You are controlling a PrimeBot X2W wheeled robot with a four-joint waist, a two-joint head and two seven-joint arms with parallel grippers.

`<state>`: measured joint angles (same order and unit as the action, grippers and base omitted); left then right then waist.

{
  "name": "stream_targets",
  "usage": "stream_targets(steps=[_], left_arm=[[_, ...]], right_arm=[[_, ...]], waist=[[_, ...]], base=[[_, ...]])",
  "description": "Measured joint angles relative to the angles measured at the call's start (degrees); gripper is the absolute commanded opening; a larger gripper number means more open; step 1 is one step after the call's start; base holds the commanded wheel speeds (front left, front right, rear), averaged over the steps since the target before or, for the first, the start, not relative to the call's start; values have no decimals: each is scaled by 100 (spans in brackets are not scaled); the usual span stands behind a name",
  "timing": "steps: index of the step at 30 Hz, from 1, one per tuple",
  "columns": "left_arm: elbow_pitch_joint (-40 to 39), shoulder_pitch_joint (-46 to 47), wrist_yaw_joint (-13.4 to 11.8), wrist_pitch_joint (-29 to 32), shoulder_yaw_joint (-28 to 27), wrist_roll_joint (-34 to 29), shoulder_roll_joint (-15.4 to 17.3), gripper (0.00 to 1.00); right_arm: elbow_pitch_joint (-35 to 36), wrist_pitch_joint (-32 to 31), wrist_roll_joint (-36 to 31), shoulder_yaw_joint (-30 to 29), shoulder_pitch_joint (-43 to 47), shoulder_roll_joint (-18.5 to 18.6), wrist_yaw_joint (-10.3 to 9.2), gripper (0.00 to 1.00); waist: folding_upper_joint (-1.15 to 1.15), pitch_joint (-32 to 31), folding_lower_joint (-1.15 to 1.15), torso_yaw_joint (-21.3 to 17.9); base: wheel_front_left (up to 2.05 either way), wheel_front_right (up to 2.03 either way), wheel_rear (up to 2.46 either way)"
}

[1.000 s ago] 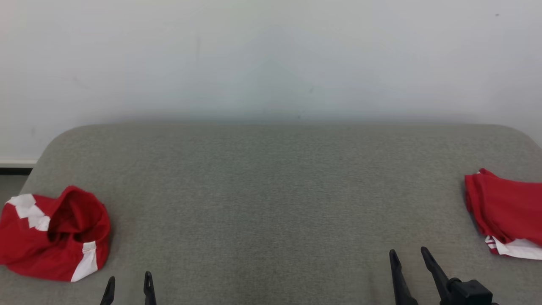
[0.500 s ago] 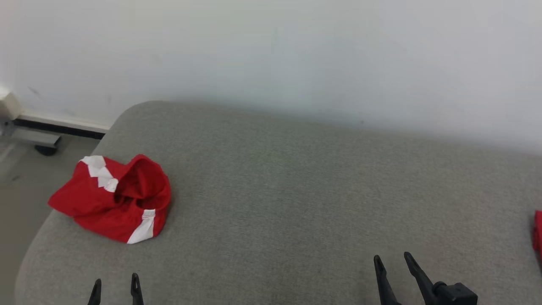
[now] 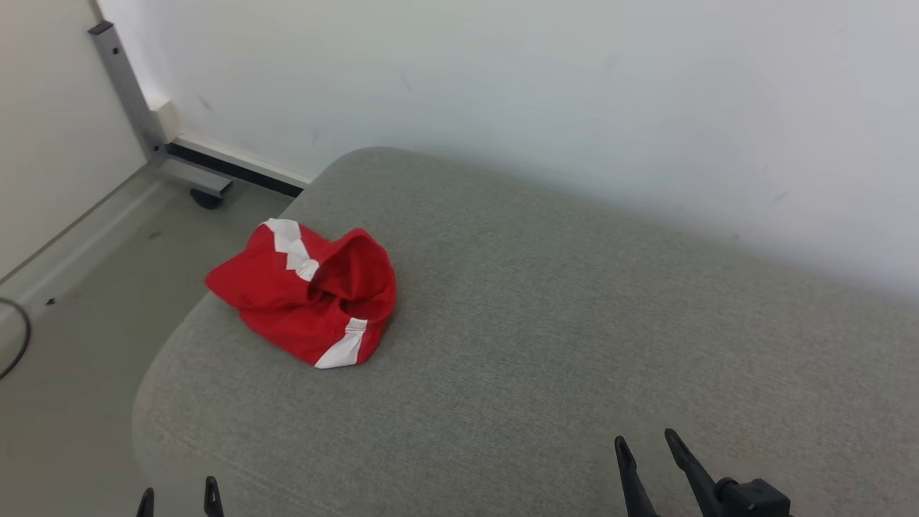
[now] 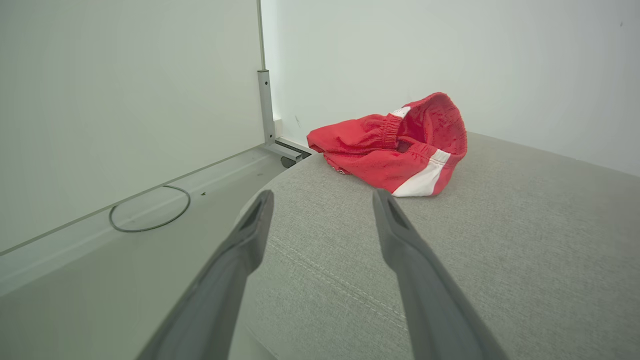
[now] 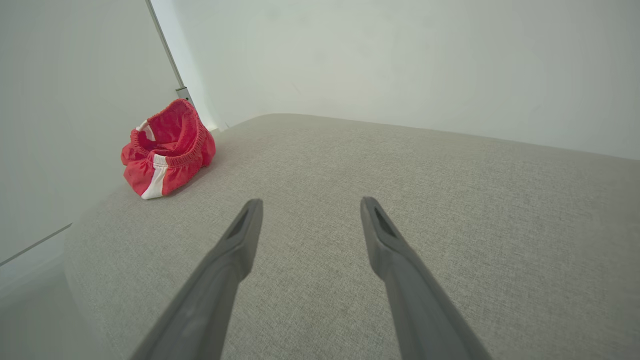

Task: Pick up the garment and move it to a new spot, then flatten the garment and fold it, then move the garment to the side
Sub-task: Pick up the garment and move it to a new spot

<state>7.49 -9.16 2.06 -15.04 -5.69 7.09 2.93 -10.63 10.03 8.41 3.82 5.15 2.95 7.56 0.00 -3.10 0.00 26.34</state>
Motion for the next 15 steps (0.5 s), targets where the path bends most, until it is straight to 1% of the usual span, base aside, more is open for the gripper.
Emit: stream_targets(steps=[3, 6, 8, 11, 15], left_arm=[[37, 0, 0, 0, -60, 34, 1, 100], [57, 0, 24, 0, -75, 76, 1, 100], [73, 7, 69, 0, -44, 259, -1, 100], [290, 62, 116, 0, 36, 457, -2, 100], [892, 647, 271, 1, 158, 689, 7, 100]], right_arm=[[-4, -37, -23, 16, -56, -1, 0, 100], [-5, -42, -35, 27, -74, -1, 0, 100], [-16, -48, -35, 56, -74, 0, 0, 100], [-15, -60, -37, 71, -70, -1, 0, 100], [23, -120, -46, 89, -52, -1, 0, 100]], waist=[[0, 16, 0, 146], [0, 45, 0, 211], [0, 59, 0, 223], [0, 79, 0, 231], [0, 122, 0, 243]], base=[[0, 0, 0], [0, 0, 0], [0, 0, 0], [0, 0, 0], [0, 0, 0]])
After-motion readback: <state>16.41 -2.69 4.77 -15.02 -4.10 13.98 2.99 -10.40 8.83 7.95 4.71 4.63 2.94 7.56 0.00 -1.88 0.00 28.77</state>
